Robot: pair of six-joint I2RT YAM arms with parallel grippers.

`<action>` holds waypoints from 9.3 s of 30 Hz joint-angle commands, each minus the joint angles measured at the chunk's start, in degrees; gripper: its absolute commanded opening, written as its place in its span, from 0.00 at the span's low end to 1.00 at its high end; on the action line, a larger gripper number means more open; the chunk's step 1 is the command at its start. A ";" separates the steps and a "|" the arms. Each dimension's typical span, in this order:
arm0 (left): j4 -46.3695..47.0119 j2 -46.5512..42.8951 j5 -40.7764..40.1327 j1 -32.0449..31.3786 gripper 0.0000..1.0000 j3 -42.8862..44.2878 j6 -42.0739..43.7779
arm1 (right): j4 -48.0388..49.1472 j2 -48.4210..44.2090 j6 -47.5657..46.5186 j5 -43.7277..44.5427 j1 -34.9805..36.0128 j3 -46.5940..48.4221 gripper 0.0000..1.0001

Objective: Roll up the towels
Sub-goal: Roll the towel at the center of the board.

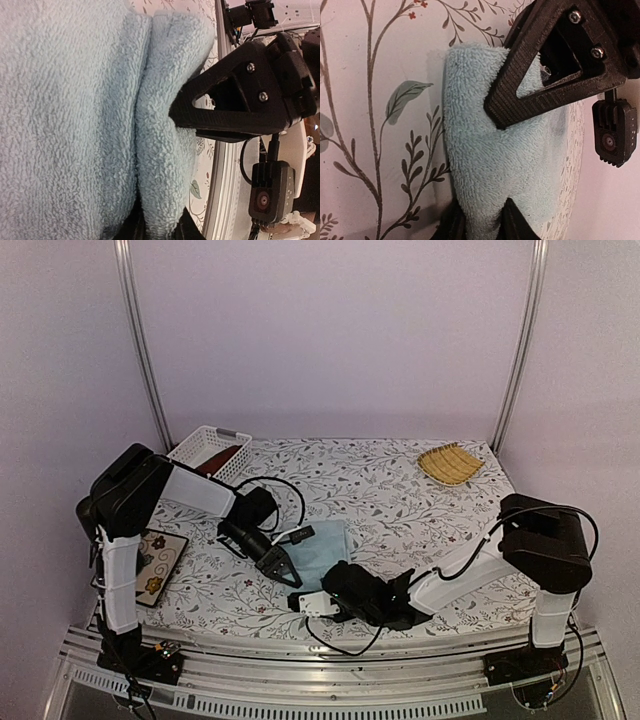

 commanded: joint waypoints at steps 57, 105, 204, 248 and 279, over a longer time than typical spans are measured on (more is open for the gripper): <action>30.91 -55.08 -45.85 -3.97 0.97 -39.05 8.49 | -50.03 7.17 12.84 -49.29 -8.17 30.02 0.03; 29.07 -53.40 -54.06 -24.44 0.81 -43.99 14.54 | -57.11 17.47 17.52 -58.62 -15.12 40.85 0.04; 6.10 -18.67 -7.89 1.07 0.26 -14.04 7.98 | -30.48 -7.87 -3.78 -55.01 -22.18 11.36 0.49; 9.67 -25.23 -13.27 4.14 0.97 -16.38 4.38 | -34.03 -11.09 0.00 -42.59 -20.78 8.09 0.09; 45.93 -41.06 -30.34 2.71 0.97 -32.67 -18.99 | -48.31 -5.09 6.22 -54.13 -18.89 15.78 0.12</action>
